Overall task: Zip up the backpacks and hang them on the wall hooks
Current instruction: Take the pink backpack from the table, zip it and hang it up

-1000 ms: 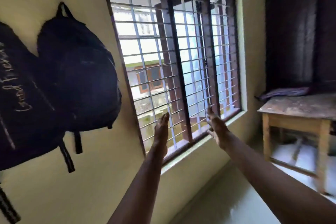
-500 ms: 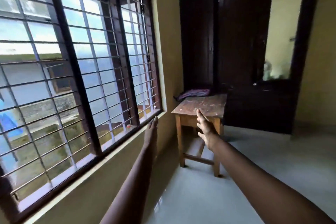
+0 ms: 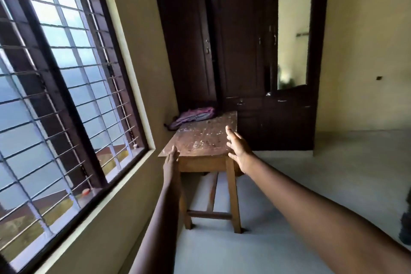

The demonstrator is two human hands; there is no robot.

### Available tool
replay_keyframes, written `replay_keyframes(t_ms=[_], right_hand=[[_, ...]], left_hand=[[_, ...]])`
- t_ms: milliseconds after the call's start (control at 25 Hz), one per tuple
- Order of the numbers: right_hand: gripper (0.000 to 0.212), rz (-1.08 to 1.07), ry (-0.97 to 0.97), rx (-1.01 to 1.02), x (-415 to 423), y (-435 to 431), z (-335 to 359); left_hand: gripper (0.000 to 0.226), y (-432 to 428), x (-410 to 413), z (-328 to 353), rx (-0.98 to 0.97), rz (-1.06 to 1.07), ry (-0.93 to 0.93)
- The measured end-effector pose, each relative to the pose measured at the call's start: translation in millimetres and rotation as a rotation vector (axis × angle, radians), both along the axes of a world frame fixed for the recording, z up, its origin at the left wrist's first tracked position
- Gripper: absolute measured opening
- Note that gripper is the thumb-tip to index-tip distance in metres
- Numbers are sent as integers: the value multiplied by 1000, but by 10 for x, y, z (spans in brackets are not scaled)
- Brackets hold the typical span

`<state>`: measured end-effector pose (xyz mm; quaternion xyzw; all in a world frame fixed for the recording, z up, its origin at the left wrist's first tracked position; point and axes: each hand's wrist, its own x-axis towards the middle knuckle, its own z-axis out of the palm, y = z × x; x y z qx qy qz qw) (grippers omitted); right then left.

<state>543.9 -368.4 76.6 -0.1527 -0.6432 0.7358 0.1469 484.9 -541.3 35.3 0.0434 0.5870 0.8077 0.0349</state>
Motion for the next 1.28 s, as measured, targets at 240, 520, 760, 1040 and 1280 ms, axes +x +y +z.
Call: replay_keyframes(t_ms=[240,520,760,1040,1280], right_hand=[[49,-82,-20,66,-1269,869,40],[48,-16,1,219,-2776,2042,-284],[42,102,-59,284,-4328,3293,-408],[37,233,-152,385,-6162,3958,-943],[40,450,-290,649,-8099,4275,-1283]], left_hand=[[43,886,-1602,-166,-78,-46,2],[40,2072,-2912,-496,-129,3,-58],[43,3192,-4083,-824,-171,181,-172],[40,3833,-5336,-1454,-572,398,-102],[53,4382,-7257,-2066,-1047,435,-89]])
